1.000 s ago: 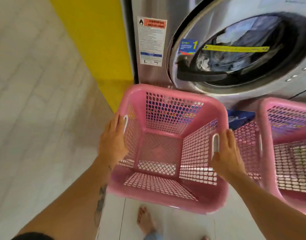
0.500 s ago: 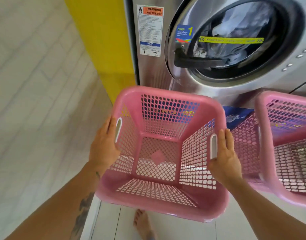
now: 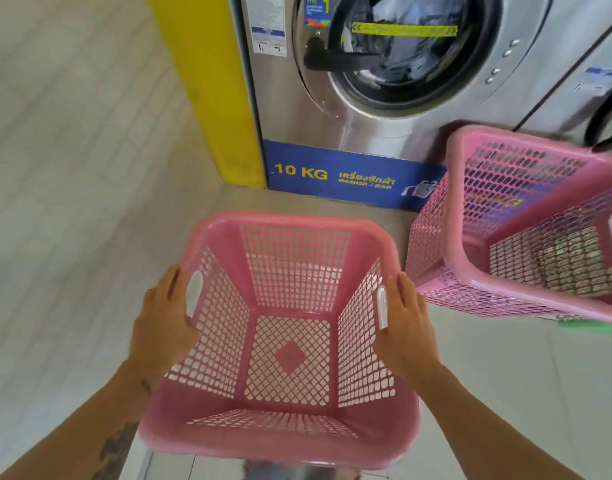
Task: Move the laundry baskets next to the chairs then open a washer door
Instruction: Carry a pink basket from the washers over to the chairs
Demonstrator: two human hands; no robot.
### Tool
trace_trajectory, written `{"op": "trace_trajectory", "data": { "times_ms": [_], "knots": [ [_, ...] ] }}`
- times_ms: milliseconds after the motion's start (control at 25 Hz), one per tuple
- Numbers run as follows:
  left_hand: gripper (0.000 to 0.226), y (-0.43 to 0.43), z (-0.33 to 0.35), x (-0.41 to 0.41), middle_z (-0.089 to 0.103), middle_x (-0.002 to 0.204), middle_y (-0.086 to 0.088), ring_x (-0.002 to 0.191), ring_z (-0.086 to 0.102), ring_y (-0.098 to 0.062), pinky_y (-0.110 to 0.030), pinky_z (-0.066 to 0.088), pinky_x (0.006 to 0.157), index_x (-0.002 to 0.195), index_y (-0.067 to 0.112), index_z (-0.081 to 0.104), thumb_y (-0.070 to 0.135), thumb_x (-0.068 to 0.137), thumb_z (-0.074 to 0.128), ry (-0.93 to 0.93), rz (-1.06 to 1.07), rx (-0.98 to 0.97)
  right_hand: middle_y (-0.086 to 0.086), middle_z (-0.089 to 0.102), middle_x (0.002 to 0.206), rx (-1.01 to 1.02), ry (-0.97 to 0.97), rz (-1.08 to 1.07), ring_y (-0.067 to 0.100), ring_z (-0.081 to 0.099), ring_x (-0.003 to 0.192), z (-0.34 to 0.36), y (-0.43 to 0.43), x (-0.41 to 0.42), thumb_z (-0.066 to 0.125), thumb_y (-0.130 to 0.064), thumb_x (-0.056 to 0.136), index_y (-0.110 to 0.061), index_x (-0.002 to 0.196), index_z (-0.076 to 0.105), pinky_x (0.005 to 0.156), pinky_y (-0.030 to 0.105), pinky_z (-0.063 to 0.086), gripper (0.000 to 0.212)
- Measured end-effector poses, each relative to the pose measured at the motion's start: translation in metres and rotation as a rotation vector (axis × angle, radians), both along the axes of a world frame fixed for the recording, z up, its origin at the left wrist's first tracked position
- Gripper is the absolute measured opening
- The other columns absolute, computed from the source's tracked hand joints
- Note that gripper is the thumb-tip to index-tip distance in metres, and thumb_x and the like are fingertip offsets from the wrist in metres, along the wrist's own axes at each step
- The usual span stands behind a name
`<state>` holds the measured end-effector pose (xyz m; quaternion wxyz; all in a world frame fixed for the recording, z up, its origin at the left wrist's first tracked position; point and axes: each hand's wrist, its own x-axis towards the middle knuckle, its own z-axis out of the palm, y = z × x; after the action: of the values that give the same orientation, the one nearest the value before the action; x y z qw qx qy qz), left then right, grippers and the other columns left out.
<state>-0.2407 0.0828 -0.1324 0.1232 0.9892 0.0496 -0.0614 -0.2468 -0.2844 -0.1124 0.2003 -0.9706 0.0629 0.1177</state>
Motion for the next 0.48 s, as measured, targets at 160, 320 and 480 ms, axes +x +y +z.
{"op": "trace_trajectory", "data": {
  "times_ms": [160,320,480],
  "knots": [
    [0.088,-0.003,-0.03,-0.014,0.021,0.159,-0.007,0.132,0.037,-0.034,-0.049,0.054,0.087,0.152,0.013,0.021,0.004,0.076,0.065,0.103,0.037,0.029,0.007,0.023,0.153,-0.01,0.087,0.029,0.036,0.031,0.134,-0.038,0.0,-0.009,0.061,-0.004,0.073,-0.016,0.149,0.019,0.101,0.052,0.043,0.089],
    [0.087,-0.002,-0.066,-0.015,0.017,0.16,-0.007,0.137,0.033,-0.031,-0.045,0.052,0.093,0.153,0.014,0.016,0.004,0.08,0.062,0.112,0.03,0.019,0.006,0.029,0.148,-0.047,0.11,0.046,0.038,0.037,0.13,-0.089,0.002,-0.006,0.067,-0.008,0.072,-0.018,0.144,0.025,0.094,0.055,0.049,0.085],
    [0.093,0.006,-0.105,-0.006,0.015,0.161,-0.007,0.136,0.04,-0.031,-0.042,0.056,0.085,0.153,0.022,0.013,0.003,0.078,0.065,0.067,0.001,0.02,0.009,0.022,0.154,-0.044,0.056,0.026,0.041,0.033,0.134,-0.122,0.009,-0.004,0.062,-0.001,0.071,-0.014,0.147,0.019,0.095,0.059,0.048,0.088]
  ]
}}
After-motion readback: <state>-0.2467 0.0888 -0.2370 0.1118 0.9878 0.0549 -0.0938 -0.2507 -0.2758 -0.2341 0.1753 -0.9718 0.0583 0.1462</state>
